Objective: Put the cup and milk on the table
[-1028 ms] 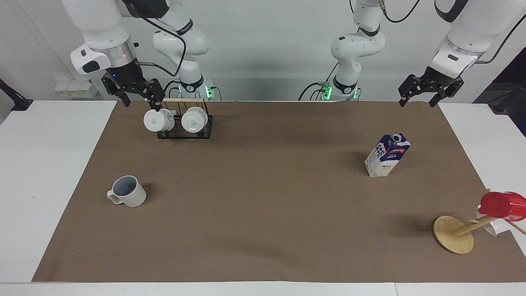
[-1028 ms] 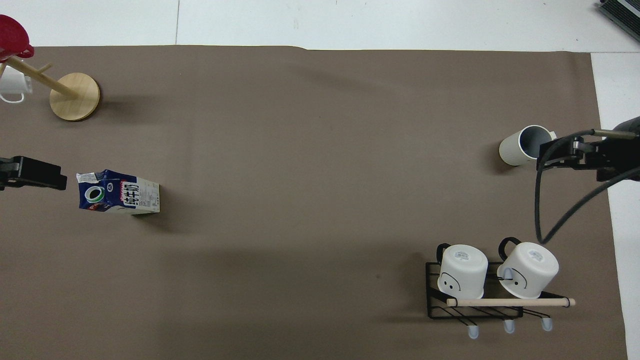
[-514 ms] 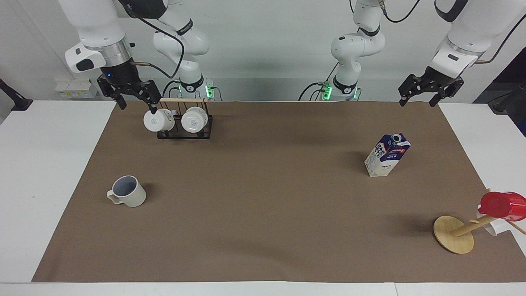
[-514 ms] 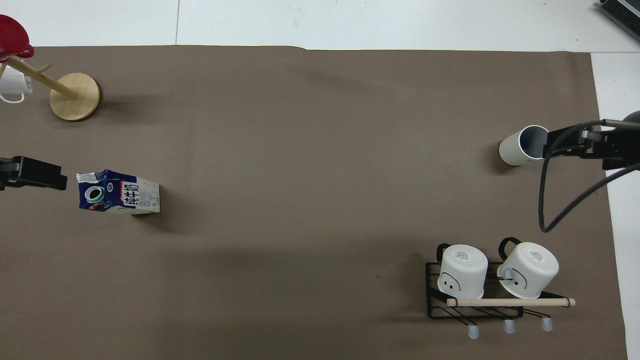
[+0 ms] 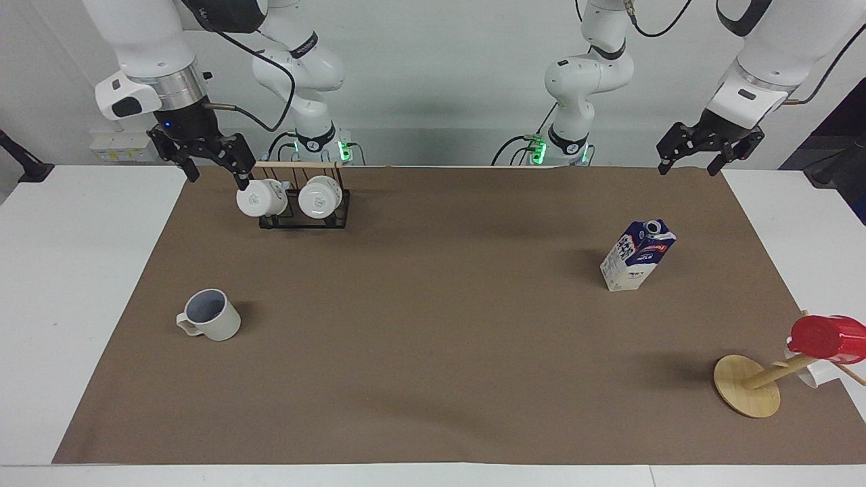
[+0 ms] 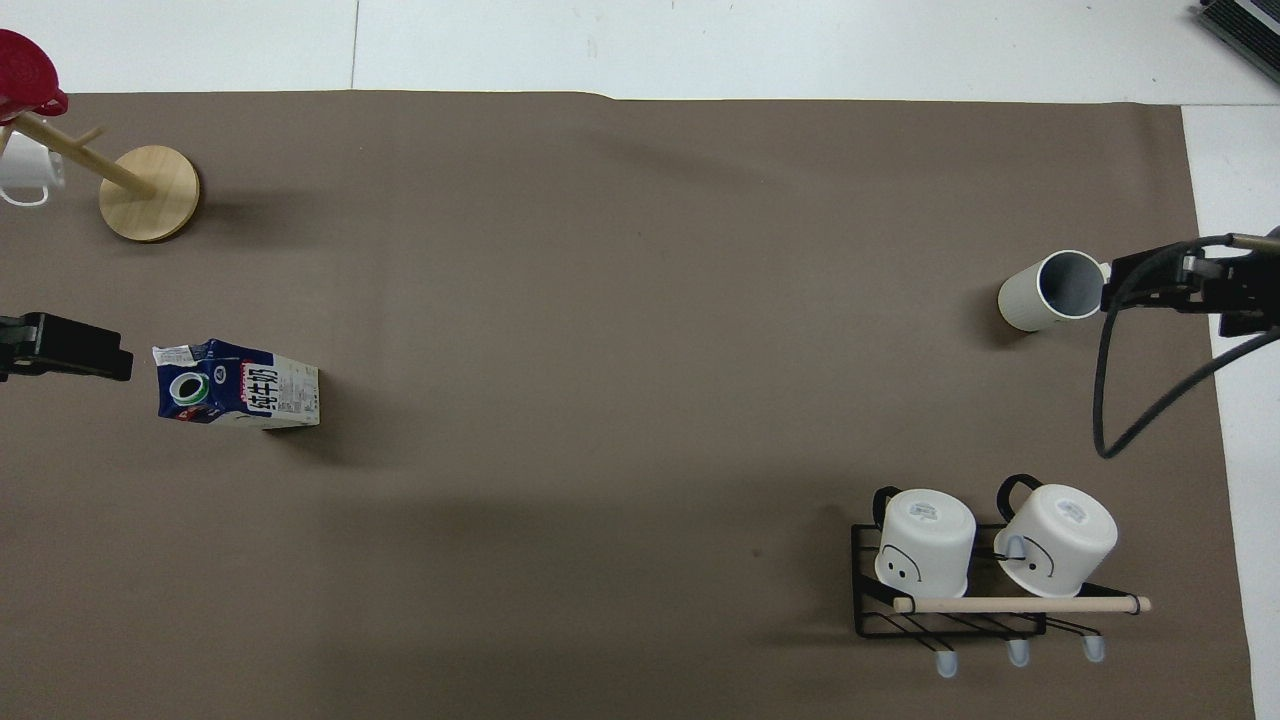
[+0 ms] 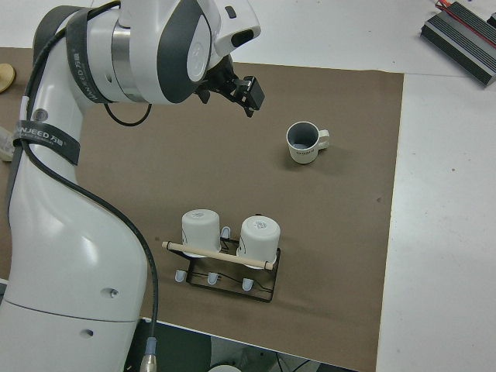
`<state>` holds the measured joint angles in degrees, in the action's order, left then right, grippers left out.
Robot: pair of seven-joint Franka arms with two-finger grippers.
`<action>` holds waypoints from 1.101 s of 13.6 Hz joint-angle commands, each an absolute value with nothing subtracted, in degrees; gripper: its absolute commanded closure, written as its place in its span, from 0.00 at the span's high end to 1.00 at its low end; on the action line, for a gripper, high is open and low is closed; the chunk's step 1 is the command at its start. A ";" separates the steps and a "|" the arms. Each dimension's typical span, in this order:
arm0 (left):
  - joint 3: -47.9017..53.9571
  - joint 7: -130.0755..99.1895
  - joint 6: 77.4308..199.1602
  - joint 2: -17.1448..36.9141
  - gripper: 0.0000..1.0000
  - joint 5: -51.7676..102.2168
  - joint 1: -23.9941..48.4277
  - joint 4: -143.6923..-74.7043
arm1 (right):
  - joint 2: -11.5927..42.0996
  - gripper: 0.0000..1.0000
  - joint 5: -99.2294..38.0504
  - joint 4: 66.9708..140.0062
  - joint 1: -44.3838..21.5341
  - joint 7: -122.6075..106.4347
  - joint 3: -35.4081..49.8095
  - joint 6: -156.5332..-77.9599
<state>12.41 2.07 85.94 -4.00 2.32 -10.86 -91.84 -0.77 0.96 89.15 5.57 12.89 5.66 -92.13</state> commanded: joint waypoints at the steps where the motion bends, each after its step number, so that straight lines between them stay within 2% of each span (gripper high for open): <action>1: 11.35 1.58 85.43 -4.13 1.00 1.41 -8.89 -90.97 | -1.67 1.00 0.70 90.70 5.80 11.43 5.71 -93.25; 6: 3.00 1.58 85.43 -4.13 1.00 1.32 -0.01 -90.97 | -1.85 1.00 0.79 90.79 5.63 10.11 5.80 -93.25; 15: 2.81 1.49 84.90 -4.22 1.00 1.41 -0.97 -91.05 | -1.50 1.00 0.88 90.70 5.89 9.76 5.71 -94.92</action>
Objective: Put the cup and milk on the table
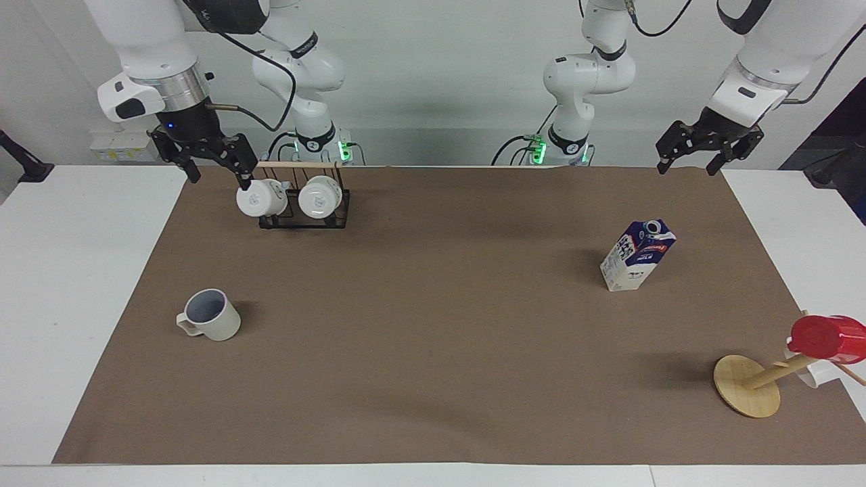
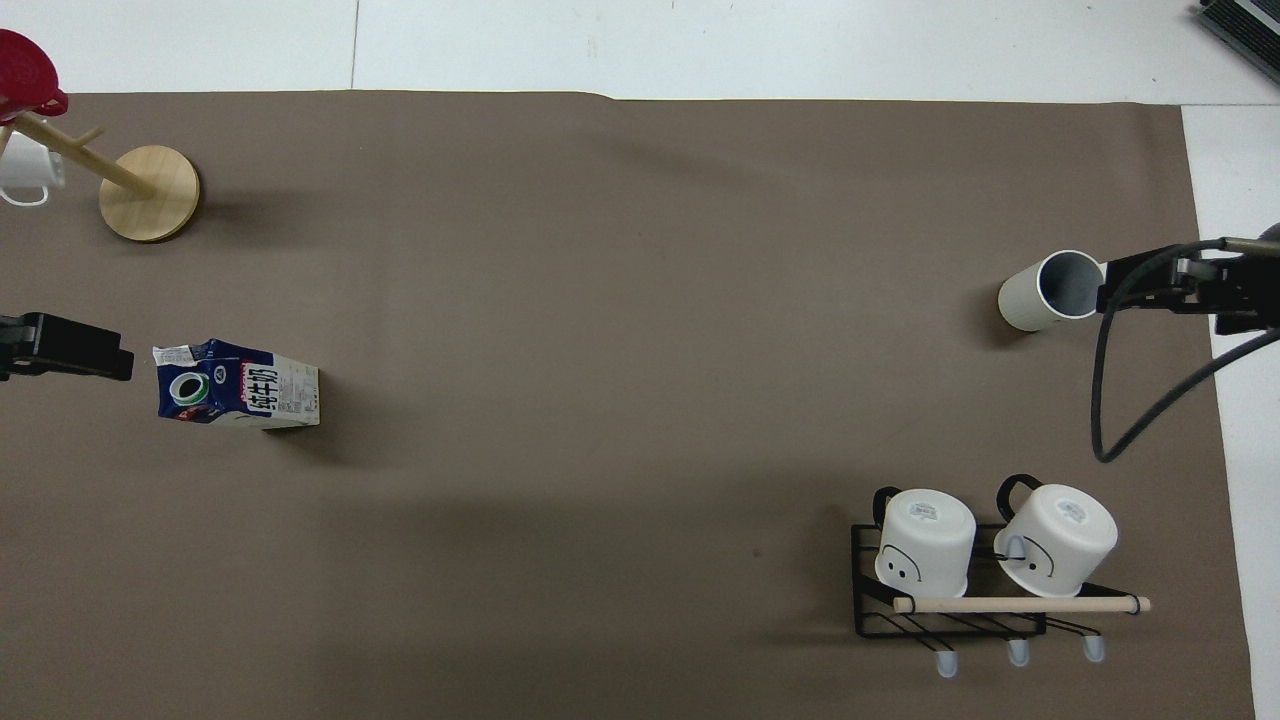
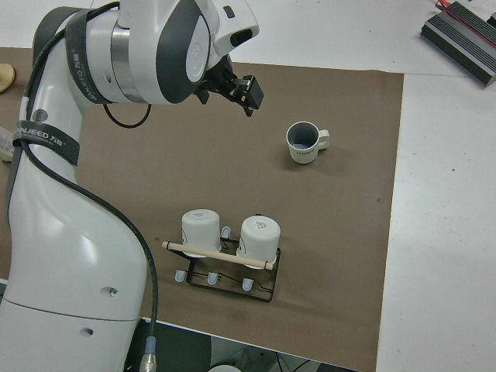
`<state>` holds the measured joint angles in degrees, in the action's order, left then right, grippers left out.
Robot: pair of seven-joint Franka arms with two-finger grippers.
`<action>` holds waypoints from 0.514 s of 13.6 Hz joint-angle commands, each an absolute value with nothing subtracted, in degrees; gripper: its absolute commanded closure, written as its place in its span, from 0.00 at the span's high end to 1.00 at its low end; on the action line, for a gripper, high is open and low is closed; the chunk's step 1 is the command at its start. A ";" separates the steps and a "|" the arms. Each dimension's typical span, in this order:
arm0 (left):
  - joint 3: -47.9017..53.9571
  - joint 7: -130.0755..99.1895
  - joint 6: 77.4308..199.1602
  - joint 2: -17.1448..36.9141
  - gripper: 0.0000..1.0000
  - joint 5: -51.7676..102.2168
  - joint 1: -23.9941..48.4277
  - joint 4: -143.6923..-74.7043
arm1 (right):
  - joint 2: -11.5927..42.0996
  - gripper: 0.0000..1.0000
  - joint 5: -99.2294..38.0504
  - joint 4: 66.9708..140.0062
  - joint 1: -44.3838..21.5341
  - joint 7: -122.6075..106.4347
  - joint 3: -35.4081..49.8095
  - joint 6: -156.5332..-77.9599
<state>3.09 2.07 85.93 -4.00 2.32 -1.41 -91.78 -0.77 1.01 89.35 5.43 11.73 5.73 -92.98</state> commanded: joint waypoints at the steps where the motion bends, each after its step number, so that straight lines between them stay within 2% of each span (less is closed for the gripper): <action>1: 2.81 1.49 84.90 -4.22 1.00 1.32 -0.88 -91.05 | -1.32 1.00 0.88 90.70 6.15 9.67 5.71 -95.44; 7: 2.81 1.49 84.90 -4.22 1.00 1.32 -0.97 -91.05 | 4.20 1.00 0.97 91.14 8.61 3.27 5.71 -102.20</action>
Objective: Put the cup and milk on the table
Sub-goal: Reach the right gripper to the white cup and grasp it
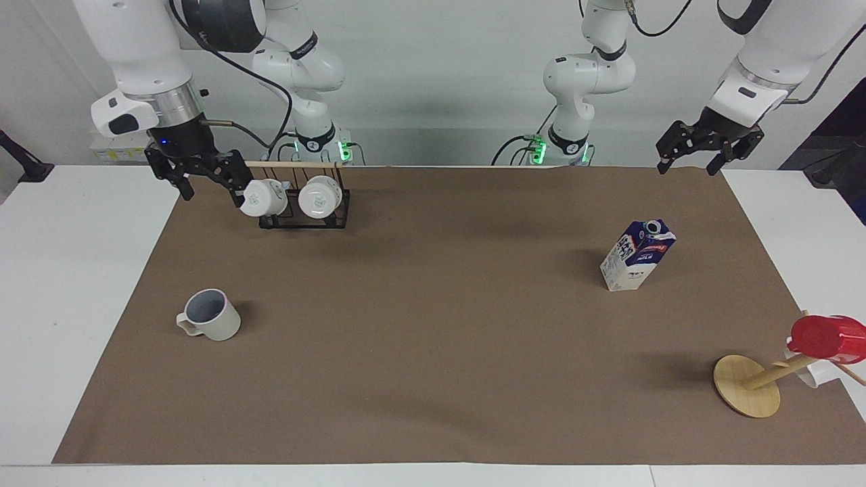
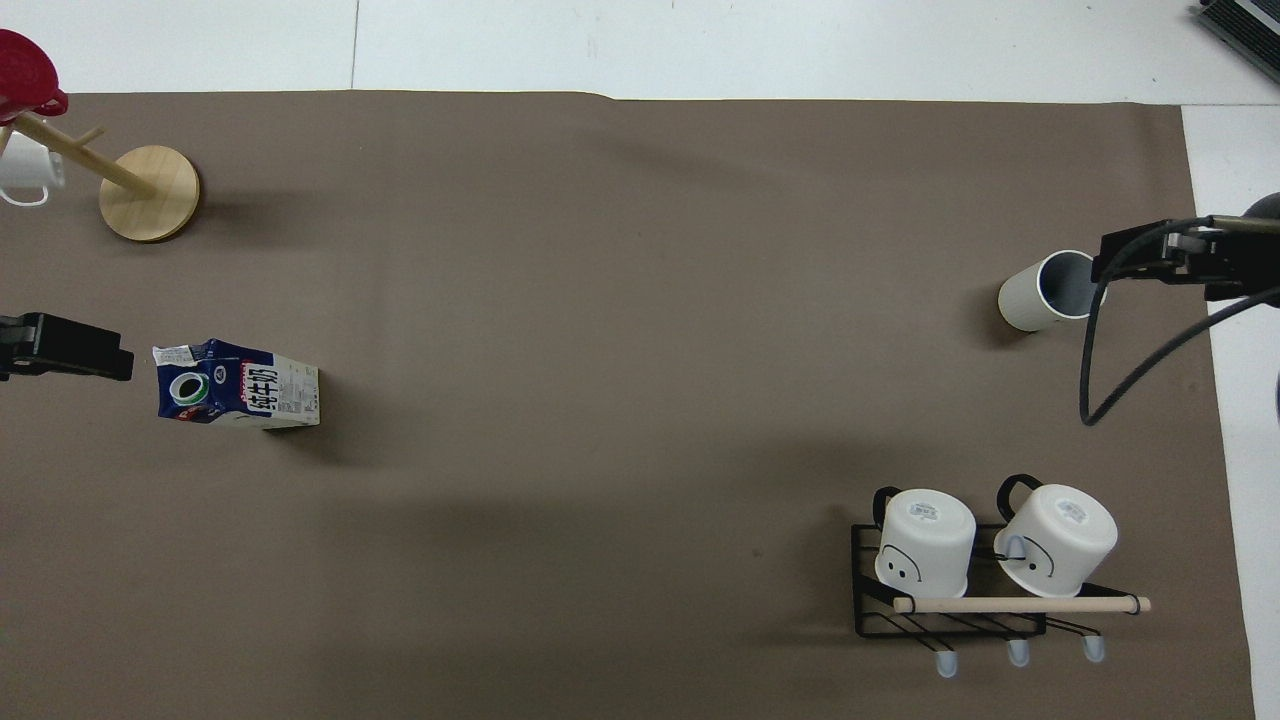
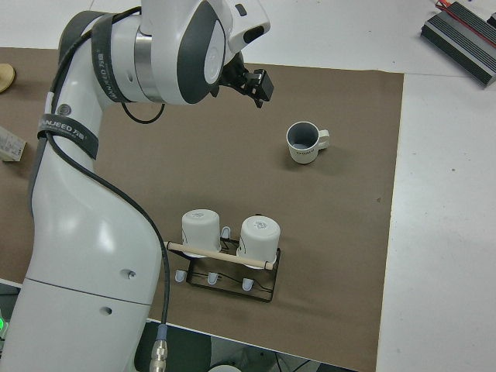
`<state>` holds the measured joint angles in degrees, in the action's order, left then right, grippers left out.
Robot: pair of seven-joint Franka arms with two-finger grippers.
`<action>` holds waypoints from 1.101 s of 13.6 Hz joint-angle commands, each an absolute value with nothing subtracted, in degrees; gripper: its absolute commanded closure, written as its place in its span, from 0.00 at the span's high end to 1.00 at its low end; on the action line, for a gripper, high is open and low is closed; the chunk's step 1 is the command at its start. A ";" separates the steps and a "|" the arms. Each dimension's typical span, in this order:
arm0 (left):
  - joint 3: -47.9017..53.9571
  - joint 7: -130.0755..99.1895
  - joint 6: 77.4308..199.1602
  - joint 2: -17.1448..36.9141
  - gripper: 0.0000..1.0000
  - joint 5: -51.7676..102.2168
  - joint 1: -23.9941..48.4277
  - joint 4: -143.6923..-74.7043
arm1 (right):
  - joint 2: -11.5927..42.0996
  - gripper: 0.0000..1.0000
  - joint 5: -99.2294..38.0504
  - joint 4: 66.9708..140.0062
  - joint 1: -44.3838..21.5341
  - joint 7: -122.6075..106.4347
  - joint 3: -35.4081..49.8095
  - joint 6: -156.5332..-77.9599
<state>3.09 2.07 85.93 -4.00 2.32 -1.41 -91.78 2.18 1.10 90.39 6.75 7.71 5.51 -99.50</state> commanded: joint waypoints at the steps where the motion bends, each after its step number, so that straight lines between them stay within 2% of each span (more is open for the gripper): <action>1: 2.81 1.49 84.90 -4.22 1.00 1.41 -0.97 -91.05 | 5.18 1.00 0.97 92.36 9.40 1.34 5.71 -103.87; 4: 2.81 1.49 84.90 -4.22 1.00 1.32 -0.97 -91.05 | 6.41 1.00 0.97 99.12 10.02 -2.01 5.71 -112.65; 9: 2.81 1.49 84.90 -4.22 1.00 1.32 -0.97 -91.05 | 9.75 1.00 0.97 105.55 11.51 -5.54 5.71 -124.43; 15: 2.81 1.49 84.90 -4.22 1.00 1.32 -0.88 -91.05 | 13.70 1.00 2.11 106.61 12.22 -6.85 5.71 -128.48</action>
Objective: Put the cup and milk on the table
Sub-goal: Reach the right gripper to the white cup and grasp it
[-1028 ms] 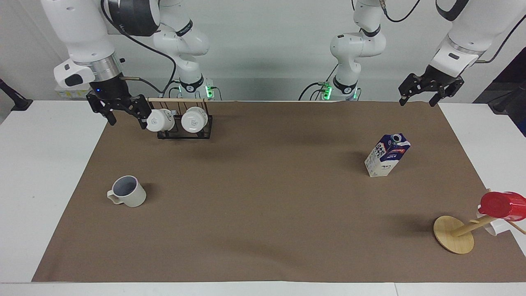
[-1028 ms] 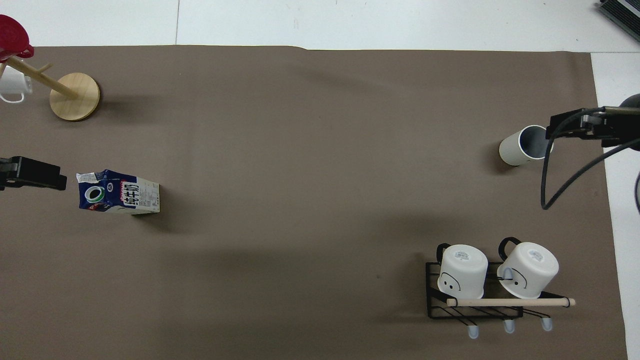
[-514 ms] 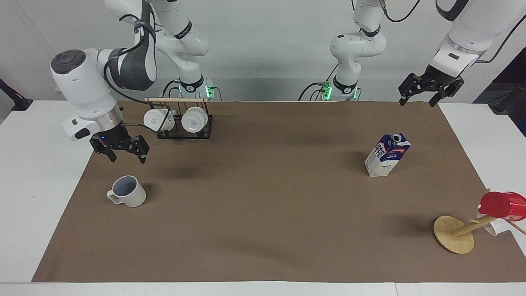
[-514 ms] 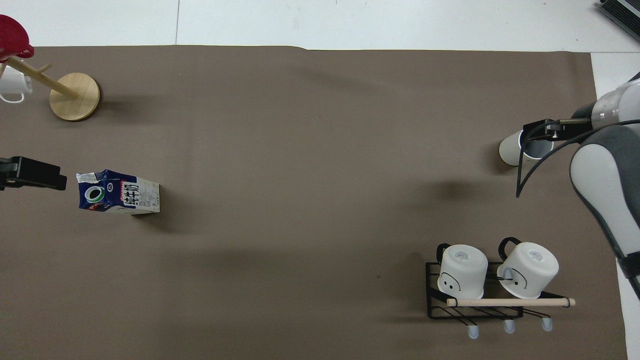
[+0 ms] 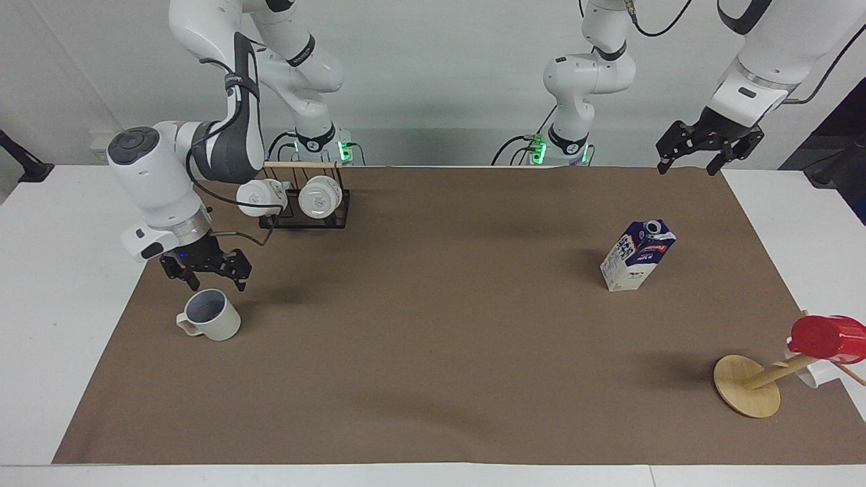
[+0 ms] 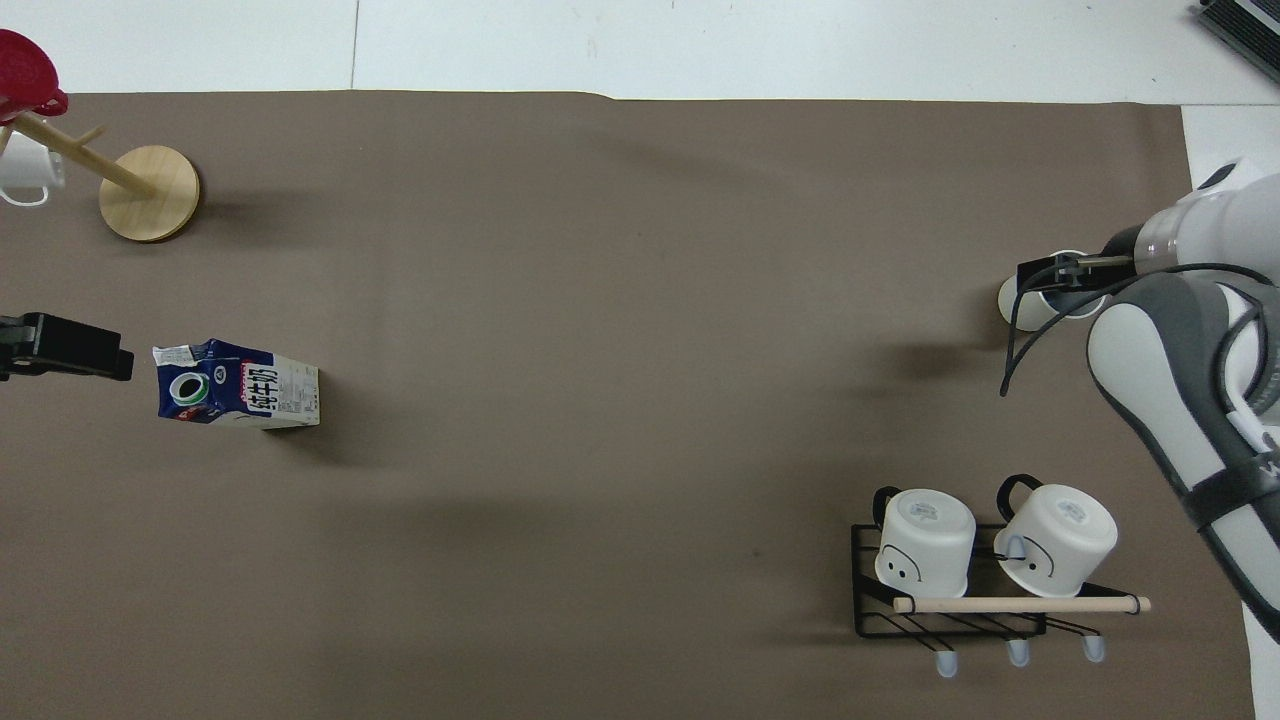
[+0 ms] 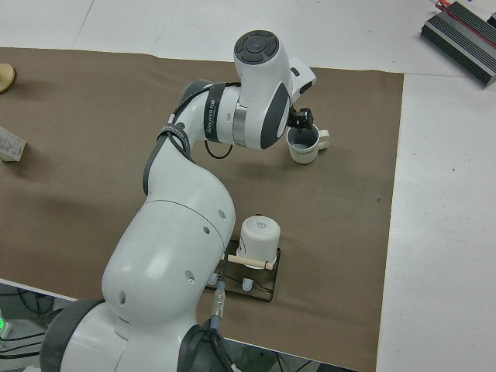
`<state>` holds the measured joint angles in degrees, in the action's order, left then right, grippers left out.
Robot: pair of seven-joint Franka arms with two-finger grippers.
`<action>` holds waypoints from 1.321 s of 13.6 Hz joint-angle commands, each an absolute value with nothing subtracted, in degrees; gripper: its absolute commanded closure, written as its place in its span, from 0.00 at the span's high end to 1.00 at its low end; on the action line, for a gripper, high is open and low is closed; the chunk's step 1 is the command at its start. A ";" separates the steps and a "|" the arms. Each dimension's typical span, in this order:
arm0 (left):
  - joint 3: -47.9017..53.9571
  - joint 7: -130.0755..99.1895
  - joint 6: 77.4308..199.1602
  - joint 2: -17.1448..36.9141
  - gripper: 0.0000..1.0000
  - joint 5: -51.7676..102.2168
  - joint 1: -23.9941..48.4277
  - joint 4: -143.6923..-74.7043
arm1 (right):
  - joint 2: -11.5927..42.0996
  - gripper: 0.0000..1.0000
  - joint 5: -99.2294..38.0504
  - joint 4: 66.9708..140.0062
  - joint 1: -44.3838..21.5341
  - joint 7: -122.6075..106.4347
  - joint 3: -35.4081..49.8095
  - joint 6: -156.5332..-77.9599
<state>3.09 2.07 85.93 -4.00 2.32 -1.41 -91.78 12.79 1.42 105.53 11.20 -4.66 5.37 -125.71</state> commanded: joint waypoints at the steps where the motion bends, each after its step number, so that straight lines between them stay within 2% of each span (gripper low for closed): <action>1: 2.81 1.49 84.90 -4.22 1.00 1.41 -0.88 -91.05 | 14.15 1.00 2.11 107.48 12.22 -7.73 5.71 -129.98; 5: 2.81 1.49 84.81 -4.22 1.00 1.41 -0.97 -91.05 | 15.82 1.00 2.11 109.51 12.22 -8.17 5.71 -133.15; 15: 2.64 1.85 85.34 -4.31 1.00 1.32 -1.58 -91.05 | 16.96 1.00 2.20 111.01 12.13 -8.35 5.71 -135.09; 16: 2.72 1.58 84.99 -4.31 1.00 1.41 -2.19 -91.05 | 16.96 0.91 2.20 111.01 12.13 -8.96 5.71 -135.09; 18: 2.72 1.58 84.90 -4.31 1.00 1.32 -2.29 -91.05 | 16.96 0.67 2.20 111.01 12.22 -10.63 5.71 -135.00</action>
<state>2.73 2.06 85.93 -4.05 2.32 -2.07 -91.78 17.20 1.51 110.19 11.54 -8.15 5.38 -133.80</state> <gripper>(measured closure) 0.000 0.189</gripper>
